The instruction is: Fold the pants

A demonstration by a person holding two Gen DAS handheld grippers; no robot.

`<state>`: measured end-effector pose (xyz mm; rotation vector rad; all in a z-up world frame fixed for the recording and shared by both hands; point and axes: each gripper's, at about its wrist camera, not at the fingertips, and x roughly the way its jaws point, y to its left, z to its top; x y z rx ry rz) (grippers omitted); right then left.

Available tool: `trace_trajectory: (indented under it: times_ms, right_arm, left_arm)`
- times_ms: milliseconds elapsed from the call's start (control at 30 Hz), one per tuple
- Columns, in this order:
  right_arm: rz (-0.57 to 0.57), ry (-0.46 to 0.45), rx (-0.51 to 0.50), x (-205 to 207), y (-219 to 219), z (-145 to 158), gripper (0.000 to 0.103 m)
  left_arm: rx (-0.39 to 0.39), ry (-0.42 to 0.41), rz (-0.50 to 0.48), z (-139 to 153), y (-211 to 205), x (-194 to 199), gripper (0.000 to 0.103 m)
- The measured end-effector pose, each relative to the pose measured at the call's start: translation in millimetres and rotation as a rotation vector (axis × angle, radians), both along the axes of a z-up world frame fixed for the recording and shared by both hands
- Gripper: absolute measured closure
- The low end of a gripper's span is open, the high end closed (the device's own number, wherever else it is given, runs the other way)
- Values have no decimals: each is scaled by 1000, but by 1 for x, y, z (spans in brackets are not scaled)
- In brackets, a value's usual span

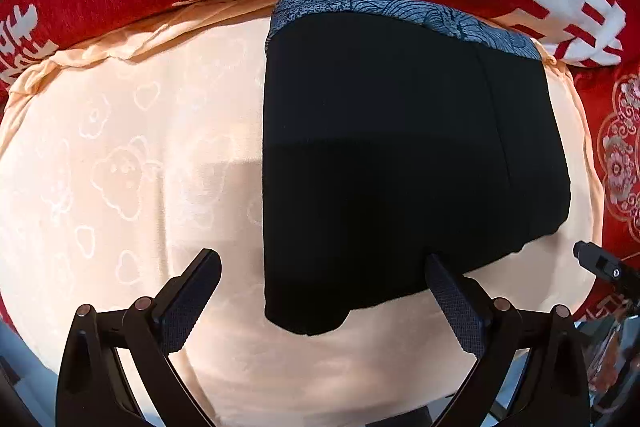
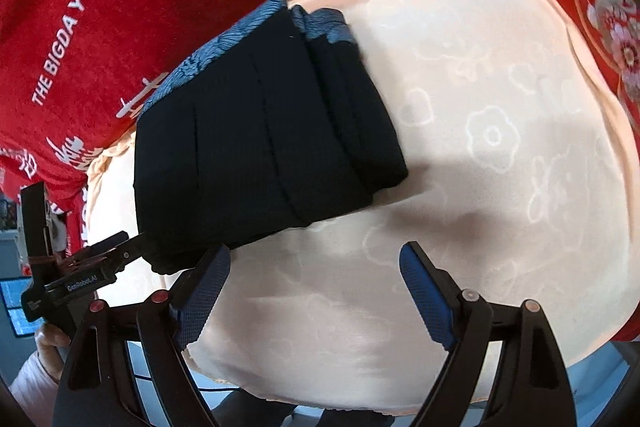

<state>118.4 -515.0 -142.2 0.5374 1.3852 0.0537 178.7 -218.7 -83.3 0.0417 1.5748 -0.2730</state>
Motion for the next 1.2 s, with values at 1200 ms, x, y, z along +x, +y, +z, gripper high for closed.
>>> trace_trajectory:
  times_ms: [1200]
  right_arm:
    - [-9, -8, 143, 3, -21, -13, 0]
  left_arm:
    - [37, 28, -67, -13, -28, 19, 1]
